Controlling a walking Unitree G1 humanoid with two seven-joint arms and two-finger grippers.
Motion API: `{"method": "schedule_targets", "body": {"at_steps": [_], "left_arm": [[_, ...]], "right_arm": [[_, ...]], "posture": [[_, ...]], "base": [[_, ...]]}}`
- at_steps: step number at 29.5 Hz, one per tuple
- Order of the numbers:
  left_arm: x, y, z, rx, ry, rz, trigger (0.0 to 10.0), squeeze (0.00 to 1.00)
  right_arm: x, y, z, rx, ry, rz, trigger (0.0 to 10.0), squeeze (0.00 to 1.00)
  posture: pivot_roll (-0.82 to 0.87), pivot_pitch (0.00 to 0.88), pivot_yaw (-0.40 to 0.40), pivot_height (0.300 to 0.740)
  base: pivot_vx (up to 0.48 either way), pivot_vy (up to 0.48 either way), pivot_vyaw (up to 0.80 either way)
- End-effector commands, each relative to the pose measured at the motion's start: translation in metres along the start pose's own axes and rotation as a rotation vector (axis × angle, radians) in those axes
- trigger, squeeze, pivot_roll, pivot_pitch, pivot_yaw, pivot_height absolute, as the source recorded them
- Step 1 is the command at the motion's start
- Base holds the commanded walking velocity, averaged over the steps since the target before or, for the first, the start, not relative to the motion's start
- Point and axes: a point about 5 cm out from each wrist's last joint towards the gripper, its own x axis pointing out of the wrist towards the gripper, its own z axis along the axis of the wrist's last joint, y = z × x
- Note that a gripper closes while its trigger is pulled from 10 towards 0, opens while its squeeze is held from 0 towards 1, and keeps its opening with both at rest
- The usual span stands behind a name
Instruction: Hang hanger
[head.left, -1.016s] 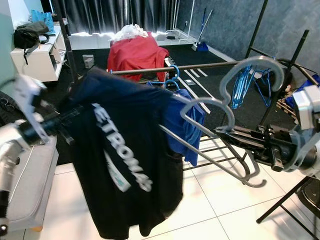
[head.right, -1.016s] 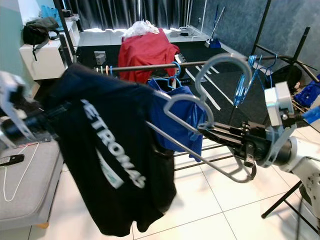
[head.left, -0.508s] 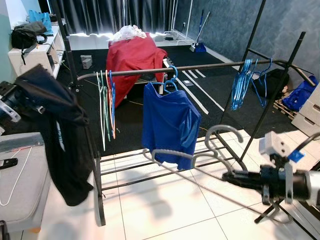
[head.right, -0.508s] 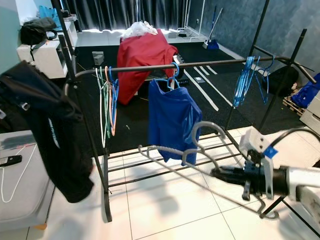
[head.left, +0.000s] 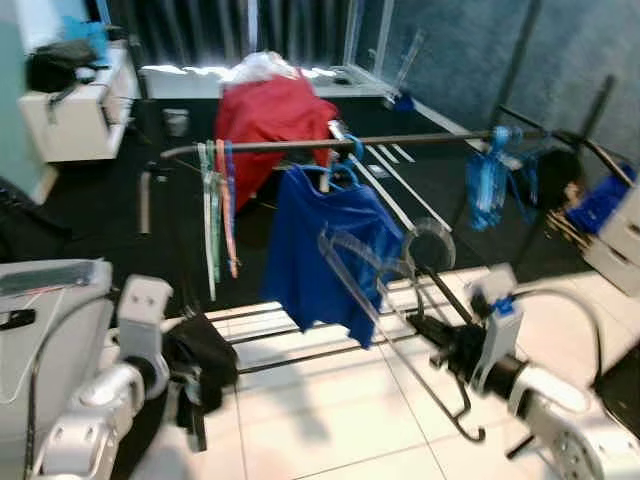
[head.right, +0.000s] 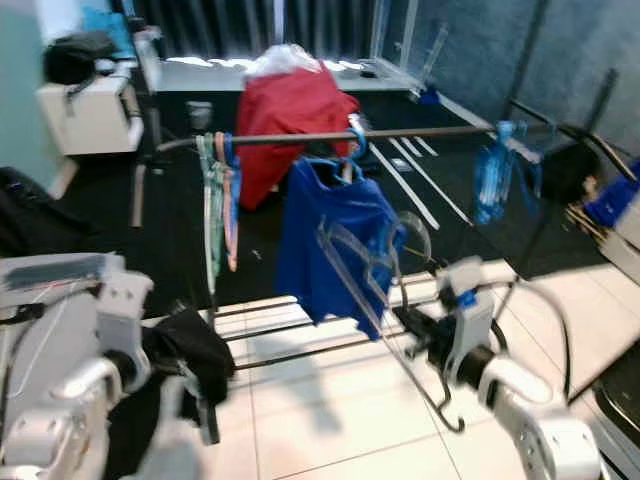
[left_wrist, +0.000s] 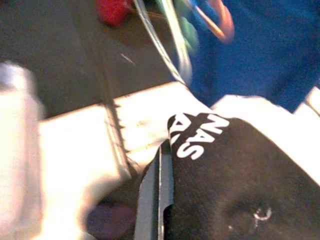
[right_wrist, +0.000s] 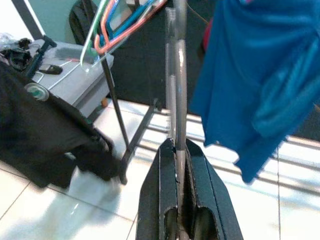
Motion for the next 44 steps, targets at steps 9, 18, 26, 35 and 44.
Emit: {"method": "schedule_targets", "body": {"at_steps": [9,18,26,35,44], "left_arm": [[-0.019,-0.022,0.014,-0.069,-0.235,-0.07,10.0,0.0],[-0.025,-0.024,0.016,-0.157,-0.209,-0.054,10.0,0.0],[-0.031,-0.025,0.019,-0.174,-0.224,-0.031,10.0,0.0],[-0.028,-0.028,0.018,-0.172,-0.206,-0.054,10.0,0.0],[-0.025,-0.028,0.019,-0.168,-0.179,-0.035,10.0,0.0]], "right_arm": [[-0.005,-0.014,-0.009,0.108,-0.063,-0.173,10.0,0.0],[-0.002,-0.012,-0.01,0.113,-0.075,-0.214,10.0,0.0],[-0.005,-0.01,-0.008,0.112,-0.088,-0.23,10.0,0.0],[-0.001,-0.01,-0.007,0.12,-0.097,-0.218,10.0,0.0],[0.004,-0.005,-0.007,0.068,-0.082,-0.171,10.0,0.0]], "posture": [[-0.03,0.005,-0.072,0.74],[-0.03,0.007,-0.077,0.74],[-0.04,0.012,-0.081,0.74],[-0.03,0.016,-0.078,0.74],[-0.03,0.017,-0.082,0.74]], "base": [[0.0,0.0,0.69],[0.0,0.0,0.69],[0.0,0.0,0.69],[0.0,0.0,0.69],[0.0,0.0,0.69]]}}
